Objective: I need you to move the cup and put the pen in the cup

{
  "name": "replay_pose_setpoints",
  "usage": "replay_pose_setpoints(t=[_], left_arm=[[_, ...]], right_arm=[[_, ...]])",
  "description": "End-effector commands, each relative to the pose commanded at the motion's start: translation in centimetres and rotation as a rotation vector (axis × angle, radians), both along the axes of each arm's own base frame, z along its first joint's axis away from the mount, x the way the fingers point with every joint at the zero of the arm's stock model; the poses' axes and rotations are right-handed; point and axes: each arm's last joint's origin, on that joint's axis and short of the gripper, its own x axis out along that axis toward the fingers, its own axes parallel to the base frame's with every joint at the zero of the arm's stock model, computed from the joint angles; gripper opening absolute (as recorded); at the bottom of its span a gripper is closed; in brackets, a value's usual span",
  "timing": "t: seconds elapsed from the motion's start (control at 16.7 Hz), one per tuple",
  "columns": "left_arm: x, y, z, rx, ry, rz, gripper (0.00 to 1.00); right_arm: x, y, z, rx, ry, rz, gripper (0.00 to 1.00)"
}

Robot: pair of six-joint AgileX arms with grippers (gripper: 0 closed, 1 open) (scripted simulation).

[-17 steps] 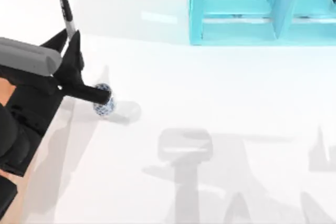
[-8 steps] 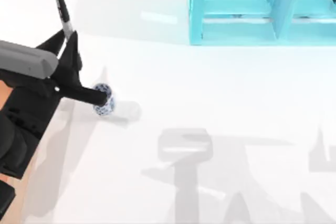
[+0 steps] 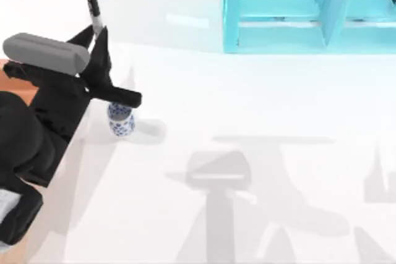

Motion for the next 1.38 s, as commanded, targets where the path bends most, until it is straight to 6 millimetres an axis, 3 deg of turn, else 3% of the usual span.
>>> replay_pose_setpoints(t=[0.3,1.08,1.38], left_arm=[[0.26,-0.03,0.02,-0.002,-0.006,0.0,0.0],[0.26,-0.03,0.02,-0.002,-0.006,0.0,0.98],[0.26,-0.03,0.02,-0.002,-0.006,0.0,1.0]], right_arm=[[0.0,0.0,0.0,0.0,0.0,0.0,1.0],[0.0,0.0,0.0,0.0,0.0,0.0,1.0],[0.0,0.0,0.0,0.0,0.0,0.0,1.0]])
